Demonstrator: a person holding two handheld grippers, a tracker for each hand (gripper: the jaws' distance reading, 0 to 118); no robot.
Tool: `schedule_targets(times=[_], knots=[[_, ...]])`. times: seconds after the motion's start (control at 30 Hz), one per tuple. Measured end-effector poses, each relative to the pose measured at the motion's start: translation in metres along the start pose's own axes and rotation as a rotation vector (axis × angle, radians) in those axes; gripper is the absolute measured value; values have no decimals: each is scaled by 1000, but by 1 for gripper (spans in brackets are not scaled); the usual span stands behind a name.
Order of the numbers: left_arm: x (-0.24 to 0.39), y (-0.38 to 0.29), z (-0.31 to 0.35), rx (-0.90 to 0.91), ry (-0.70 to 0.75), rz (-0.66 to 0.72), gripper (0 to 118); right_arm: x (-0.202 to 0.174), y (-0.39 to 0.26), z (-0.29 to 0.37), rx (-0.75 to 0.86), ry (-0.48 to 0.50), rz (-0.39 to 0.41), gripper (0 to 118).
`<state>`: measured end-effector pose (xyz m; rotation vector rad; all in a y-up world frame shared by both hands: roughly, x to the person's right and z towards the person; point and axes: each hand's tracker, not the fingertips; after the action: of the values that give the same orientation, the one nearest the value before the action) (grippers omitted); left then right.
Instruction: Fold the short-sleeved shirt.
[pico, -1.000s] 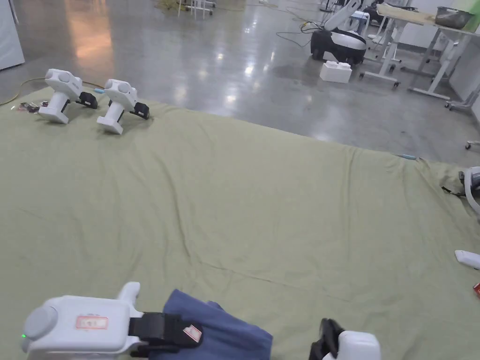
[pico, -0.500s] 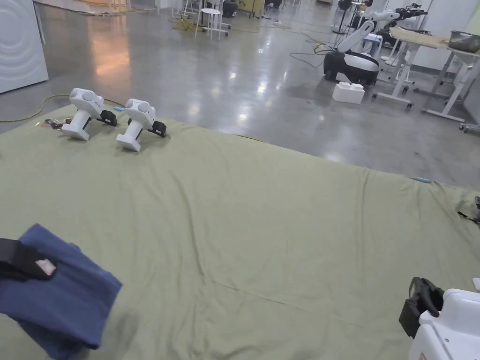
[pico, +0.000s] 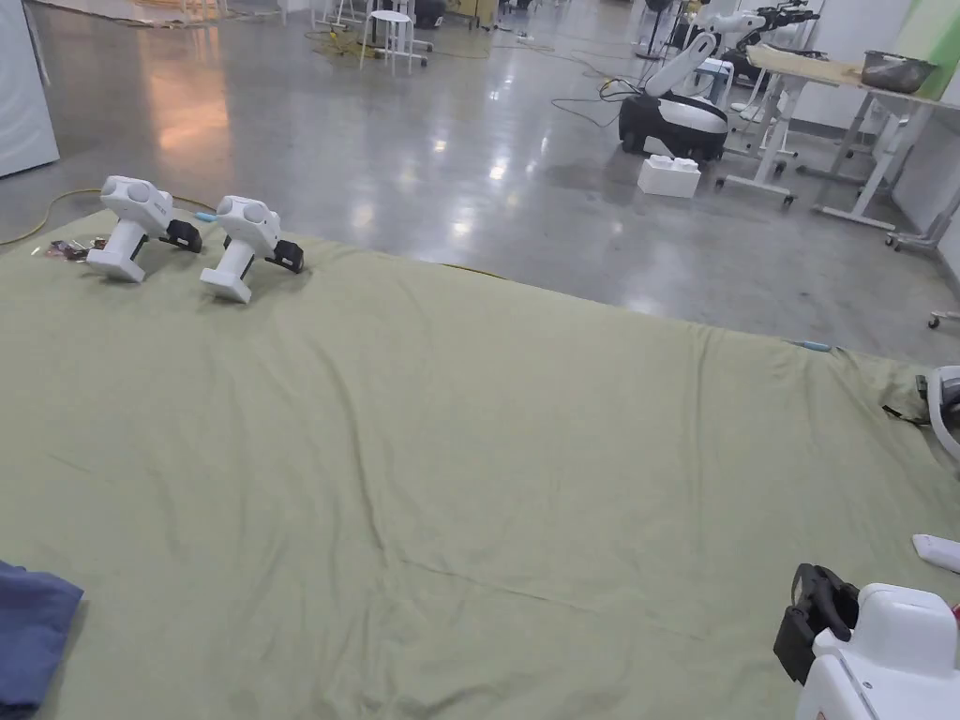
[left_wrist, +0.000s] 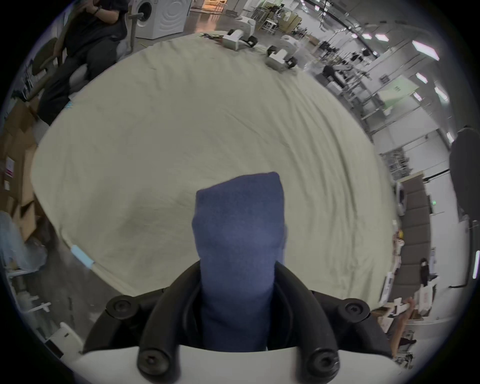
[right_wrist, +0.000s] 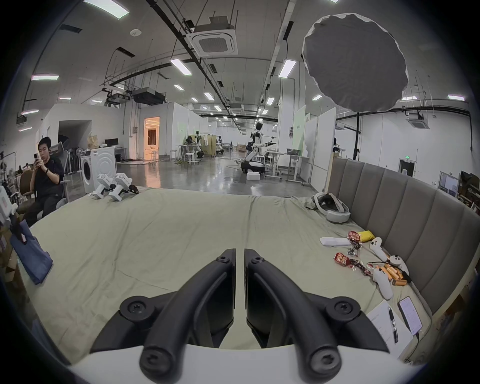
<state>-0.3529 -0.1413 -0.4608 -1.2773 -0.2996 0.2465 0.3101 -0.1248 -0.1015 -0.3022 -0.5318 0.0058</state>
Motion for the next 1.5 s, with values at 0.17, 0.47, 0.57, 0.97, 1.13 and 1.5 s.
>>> schedule_targets(times=[0.17,0.47,0.57,0.97,1.13,1.5], knots=[[-6,6,14,24,175,-58,64,1,-4,0,-10,5,-2,9],[16,14,56,313,492,-236,65,8,-5,-1,-19,9,-17,9],[40,7,60,388,539,-306,64,10,-7,-1,-25,10,-25,9],[150,-72,-14,619,4,-347,64,-1,-14,-1,-27,20,-69,9],[226,-116,-46,746,-83,-362,64,-11,-9,-5,-20,29,-88,9],[342,-160,-69,912,0,-470,32,-39,4,-14,42,36,-50,9]])
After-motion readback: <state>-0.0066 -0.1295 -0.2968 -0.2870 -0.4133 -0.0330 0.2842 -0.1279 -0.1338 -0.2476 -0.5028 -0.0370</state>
